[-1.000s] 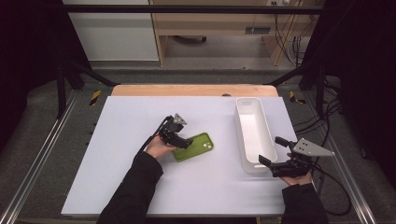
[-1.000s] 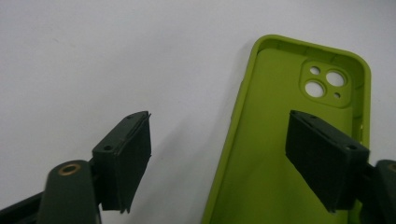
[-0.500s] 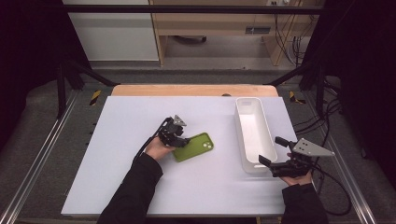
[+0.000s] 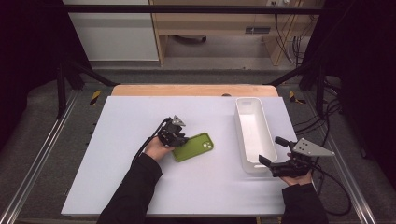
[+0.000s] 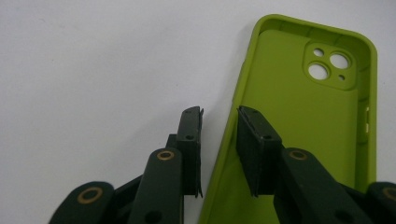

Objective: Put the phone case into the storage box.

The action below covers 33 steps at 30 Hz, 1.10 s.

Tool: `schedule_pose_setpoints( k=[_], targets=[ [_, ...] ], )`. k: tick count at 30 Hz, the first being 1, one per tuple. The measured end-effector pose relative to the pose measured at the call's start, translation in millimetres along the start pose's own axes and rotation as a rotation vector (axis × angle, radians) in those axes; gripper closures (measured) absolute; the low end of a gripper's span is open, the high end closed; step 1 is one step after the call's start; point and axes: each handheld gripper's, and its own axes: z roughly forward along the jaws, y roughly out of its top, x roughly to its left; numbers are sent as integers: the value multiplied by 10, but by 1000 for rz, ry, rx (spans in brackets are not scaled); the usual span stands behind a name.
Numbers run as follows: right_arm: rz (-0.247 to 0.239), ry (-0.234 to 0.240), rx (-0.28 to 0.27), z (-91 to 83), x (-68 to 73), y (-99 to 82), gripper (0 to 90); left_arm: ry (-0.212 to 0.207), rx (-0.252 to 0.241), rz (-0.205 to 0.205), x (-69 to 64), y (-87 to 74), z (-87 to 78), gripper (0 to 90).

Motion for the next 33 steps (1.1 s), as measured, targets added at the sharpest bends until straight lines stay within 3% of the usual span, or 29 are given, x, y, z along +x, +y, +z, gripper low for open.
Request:
schedule_pose_setpoints(
  k=[17, 33],
  targets=[
    [2, 2, 1, 3, -1, -1, 3, -23, 5, -4, -1, 10, 2, 799],
    [2, 2, 1, 2, -1, -1, 2, -8, 9, -17, 17, 2, -13, 864]
  ],
)
